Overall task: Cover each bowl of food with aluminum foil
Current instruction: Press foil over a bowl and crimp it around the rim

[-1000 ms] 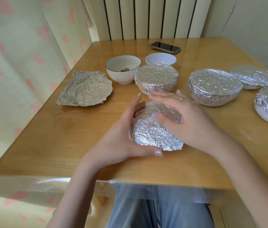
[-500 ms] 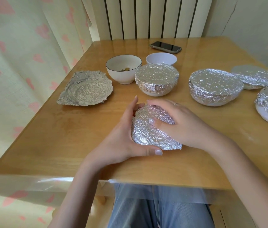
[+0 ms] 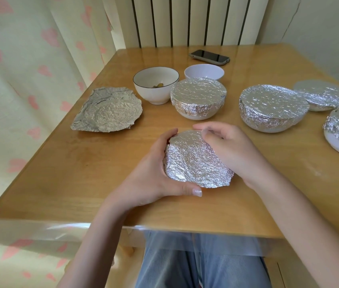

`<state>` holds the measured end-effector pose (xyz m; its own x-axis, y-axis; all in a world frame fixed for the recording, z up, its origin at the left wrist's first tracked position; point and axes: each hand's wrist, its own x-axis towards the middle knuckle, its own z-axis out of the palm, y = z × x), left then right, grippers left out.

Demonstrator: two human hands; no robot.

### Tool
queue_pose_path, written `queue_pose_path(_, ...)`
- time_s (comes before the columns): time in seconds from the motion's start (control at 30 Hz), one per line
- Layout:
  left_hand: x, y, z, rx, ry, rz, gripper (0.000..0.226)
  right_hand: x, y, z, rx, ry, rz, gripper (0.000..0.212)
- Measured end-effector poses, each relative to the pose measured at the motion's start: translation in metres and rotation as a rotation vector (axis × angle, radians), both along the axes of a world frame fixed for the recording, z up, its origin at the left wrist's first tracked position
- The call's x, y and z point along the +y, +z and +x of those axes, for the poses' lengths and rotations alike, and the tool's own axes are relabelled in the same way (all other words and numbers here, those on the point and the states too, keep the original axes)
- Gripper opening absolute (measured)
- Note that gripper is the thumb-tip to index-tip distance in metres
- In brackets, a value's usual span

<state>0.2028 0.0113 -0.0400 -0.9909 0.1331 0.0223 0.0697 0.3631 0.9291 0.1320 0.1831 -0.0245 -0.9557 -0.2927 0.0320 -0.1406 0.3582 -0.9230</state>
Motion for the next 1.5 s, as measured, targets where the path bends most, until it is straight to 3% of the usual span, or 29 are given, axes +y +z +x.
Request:
queue_pose_path(0.33,-0.007,0.007,0.005,0.036,-0.013,0.068,0.132,-0.001,0.000,-0.003,0.066,0.038,0.052,0.025)
queue_pose_path(0.5,0.006,0.012,0.000,0.140,-0.010,-0.153,0.105,-0.004,-0.001,-0.003,0.102,0.026,0.041,0.024)
queue_pose_path(0.6,0.007,0.008,-0.003,0.146,0.003,-0.240,0.105,0.004,0.005,-0.004,0.102,0.019,-0.011,0.021)
queue_pose_path(0.77,0.002,0.007,-0.001,0.150,0.018,-0.269,0.103,0.041,0.017,-0.005,0.044,-0.212,-0.185,0.027)
queue_pose_path(1.03,-0.001,0.007,0.000,0.153,0.016,-0.246,0.106,0.039,0.004,0.021,0.001,-0.011,-0.161,0.027)
queue_pose_path(1.5,-0.004,-0.003,0.009,0.123,0.020,-0.162,0.107,0.034,-0.008,0.036,0.011,-0.019,-0.203,0.031)
